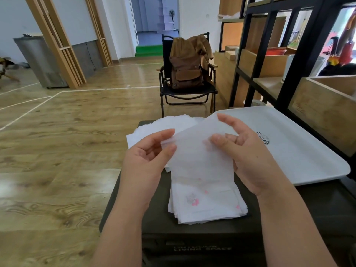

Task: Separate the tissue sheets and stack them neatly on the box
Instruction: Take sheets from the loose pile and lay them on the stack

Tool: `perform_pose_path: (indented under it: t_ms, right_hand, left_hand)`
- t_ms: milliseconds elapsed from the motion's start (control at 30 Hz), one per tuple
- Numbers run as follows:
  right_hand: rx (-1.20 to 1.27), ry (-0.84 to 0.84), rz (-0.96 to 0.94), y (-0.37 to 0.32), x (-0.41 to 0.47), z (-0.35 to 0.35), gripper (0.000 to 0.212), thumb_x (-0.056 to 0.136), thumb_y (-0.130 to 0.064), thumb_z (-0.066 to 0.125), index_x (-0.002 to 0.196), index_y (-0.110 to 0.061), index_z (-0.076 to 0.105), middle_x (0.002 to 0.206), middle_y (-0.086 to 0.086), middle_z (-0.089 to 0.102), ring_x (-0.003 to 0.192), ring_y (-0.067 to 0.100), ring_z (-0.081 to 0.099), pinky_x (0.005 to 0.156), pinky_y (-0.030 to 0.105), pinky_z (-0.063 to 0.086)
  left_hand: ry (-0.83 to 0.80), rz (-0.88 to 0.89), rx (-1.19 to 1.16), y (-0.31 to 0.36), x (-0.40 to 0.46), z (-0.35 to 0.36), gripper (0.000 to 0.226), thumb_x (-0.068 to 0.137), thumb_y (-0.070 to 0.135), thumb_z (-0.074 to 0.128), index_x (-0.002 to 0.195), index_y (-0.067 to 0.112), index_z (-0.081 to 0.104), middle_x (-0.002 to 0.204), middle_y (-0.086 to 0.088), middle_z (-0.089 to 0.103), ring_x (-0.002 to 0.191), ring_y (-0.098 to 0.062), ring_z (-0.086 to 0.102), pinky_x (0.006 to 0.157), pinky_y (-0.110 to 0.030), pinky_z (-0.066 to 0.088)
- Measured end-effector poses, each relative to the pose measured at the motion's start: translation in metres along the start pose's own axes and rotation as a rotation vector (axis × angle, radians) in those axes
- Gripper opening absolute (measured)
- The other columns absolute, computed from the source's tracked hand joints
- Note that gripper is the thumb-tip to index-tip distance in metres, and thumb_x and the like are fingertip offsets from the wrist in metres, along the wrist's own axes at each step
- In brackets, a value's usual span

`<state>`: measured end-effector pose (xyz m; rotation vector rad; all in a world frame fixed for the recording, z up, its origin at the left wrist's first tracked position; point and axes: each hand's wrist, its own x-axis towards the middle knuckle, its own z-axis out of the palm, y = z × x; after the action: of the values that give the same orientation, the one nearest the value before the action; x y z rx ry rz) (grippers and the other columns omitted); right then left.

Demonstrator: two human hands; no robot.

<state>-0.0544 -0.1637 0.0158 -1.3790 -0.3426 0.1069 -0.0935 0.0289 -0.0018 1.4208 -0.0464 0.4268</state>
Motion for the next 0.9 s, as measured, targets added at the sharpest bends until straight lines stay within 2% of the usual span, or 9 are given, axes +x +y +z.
perform_pose_path:
  t_ms: [133,267,300,400,500,633,767,833,900]
  right_hand:
    - [-0.223,0.048,-0.157,0.004,0.001,0.000,0.065,0.080,-0.029,0.074,0.132,-0.051,0.039,0.079,0.007,0.072,0.088,0.015,0.071,0.071,0.011,0.052]
    - [-0.462,0.063,-0.198,0.007,0.002,0.000,0.040,0.086,-0.021,0.072,0.114,-0.049,0.061,0.085,0.009,0.071,0.086,0.022,0.068,0.079,0.037,0.058]
    - [-0.517,0.082,-0.202,0.008,0.002,0.001,0.035,0.086,-0.020,0.072,0.106,-0.048,0.065,0.084,0.002,0.072,0.084,0.016,0.068,0.077,0.036,0.058]
    - [-0.619,0.143,-0.187,0.012,0.004,0.002,0.027,0.083,-0.022,0.075,0.090,-0.048,0.068,0.078,-0.023,0.070,0.082,-0.004,0.065,0.065,0.016,0.053]
    - [-0.630,0.190,-0.144,0.015,0.006,0.001,0.019,0.081,-0.025,0.077,0.078,-0.042,0.070,0.074,-0.025,0.069,0.077,-0.007,0.065,0.056,0.004,0.046]
    - [-0.701,0.231,-0.170,0.014,0.006,-0.001,0.012,0.081,-0.034,0.074,0.073,-0.040,0.068,0.080,-0.029,0.065,0.080,-0.006,0.059,0.058,0.012,0.044]
    - [-0.644,0.172,-0.164,0.009,0.004,-0.006,0.006,0.082,-0.045,0.066,0.081,-0.040,0.063,0.099,-0.028,0.059,0.093,-0.003,0.056,0.072,0.019,0.044]
    - [-0.499,0.082,-0.160,0.002,0.001,-0.008,0.010,0.082,-0.041,0.067,0.083,-0.032,0.065,0.095,-0.015,0.067,0.091,0.007,0.062,0.077,0.027,0.053]
    - [-0.289,-0.026,-0.145,-0.008,-0.005,-0.009,0.017,0.079,-0.039,0.068,0.083,-0.023,0.065,0.078,-0.004,0.069,0.077,0.014,0.066,0.070,0.027,0.056]
  left_hand:
    - [0.029,0.032,0.126,0.001,0.001,-0.003,0.029,0.082,0.008,0.076,0.095,0.033,0.079,0.085,0.013,0.075,0.078,0.000,0.067,0.071,-0.008,0.050]
    - [0.058,0.083,0.268,-0.001,0.001,-0.005,0.029,0.082,0.013,0.077,0.094,0.040,0.077,0.073,0.023,0.066,0.068,0.002,0.054,0.068,-0.008,0.047]
    - [0.066,0.093,0.295,-0.002,0.001,-0.006,0.029,0.083,0.014,0.077,0.093,0.041,0.077,0.070,0.024,0.064,0.065,0.002,0.051,0.066,-0.009,0.047]
    - [0.099,0.103,0.381,-0.004,0.000,-0.007,0.028,0.083,0.017,0.077,0.089,0.044,0.076,0.064,0.022,0.058,0.058,-0.001,0.044,0.059,-0.008,0.044]
    - [0.115,0.105,0.455,-0.005,0.000,-0.007,0.022,0.084,0.019,0.076,0.085,0.041,0.076,0.060,0.021,0.055,0.053,-0.002,0.042,0.053,-0.008,0.040]
    - [0.156,0.165,0.579,-0.004,0.000,-0.006,0.016,0.083,0.029,0.076,0.081,0.044,0.072,0.088,0.028,0.058,0.077,0.002,0.055,0.064,-0.006,0.041]
    - [0.118,0.156,0.583,0.000,0.001,-0.006,0.008,0.082,0.038,0.073,0.082,0.042,0.066,0.106,0.032,0.054,0.100,0.003,0.057,0.079,-0.011,0.042]
    - [0.014,0.113,0.464,0.003,0.001,-0.005,0.011,0.088,0.032,0.071,0.081,0.038,0.065,0.092,0.023,0.065,0.086,0.001,0.062,0.074,-0.014,0.047]
    - [-0.072,0.048,0.327,0.008,-0.001,-0.003,0.011,0.089,0.034,0.070,0.080,0.037,0.064,0.071,0.013,0.063,0.066,-0.007,0.057,0.059,-0.019,0.048]
